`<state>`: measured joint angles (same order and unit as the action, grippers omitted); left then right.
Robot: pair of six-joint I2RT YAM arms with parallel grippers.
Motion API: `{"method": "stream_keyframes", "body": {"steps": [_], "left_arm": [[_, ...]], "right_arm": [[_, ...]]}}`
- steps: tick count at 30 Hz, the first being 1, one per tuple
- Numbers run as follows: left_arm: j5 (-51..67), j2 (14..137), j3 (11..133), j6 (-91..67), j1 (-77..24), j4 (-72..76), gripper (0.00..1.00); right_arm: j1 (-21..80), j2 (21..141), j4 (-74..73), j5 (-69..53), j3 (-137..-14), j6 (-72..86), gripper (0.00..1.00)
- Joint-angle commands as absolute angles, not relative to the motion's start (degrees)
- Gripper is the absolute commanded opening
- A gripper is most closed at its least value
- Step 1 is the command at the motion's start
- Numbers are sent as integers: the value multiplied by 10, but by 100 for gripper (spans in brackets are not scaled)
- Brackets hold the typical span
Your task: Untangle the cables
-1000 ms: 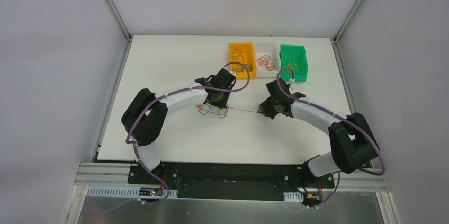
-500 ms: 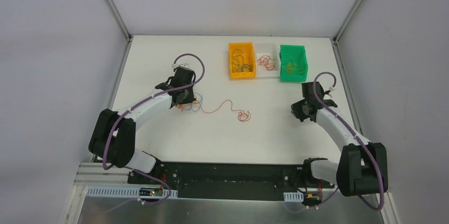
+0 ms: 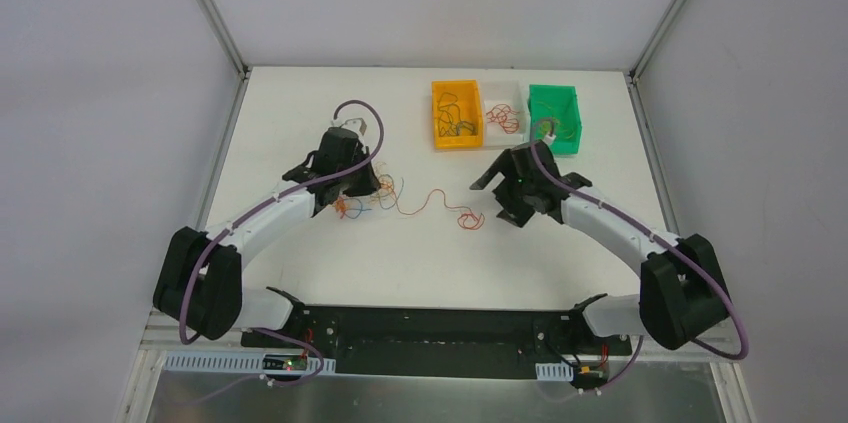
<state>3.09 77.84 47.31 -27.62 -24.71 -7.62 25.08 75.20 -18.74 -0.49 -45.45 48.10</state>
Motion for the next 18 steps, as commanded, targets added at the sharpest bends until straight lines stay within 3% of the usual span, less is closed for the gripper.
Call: {"method": "stream_keyframes", "body": {"steps": [1, 11, 15, 18], "left_arm": [[92, 730, 457, -267, -250, -24, 0], [113, 638, 420, -264, -250, -3, 0], [125, 626, 418, -275, -250, -3, 0], [130, 619, 415, -281, -250, -3, 0]], "right_arm": [[327, 793, -103, -50, -480, 606, 99], [430, 894, 131, -43, -450, 843, 93], [454, 939, 181, -33, -456, 878, 92], [468, 976, 205, -15, -469, 879, 85]]}}
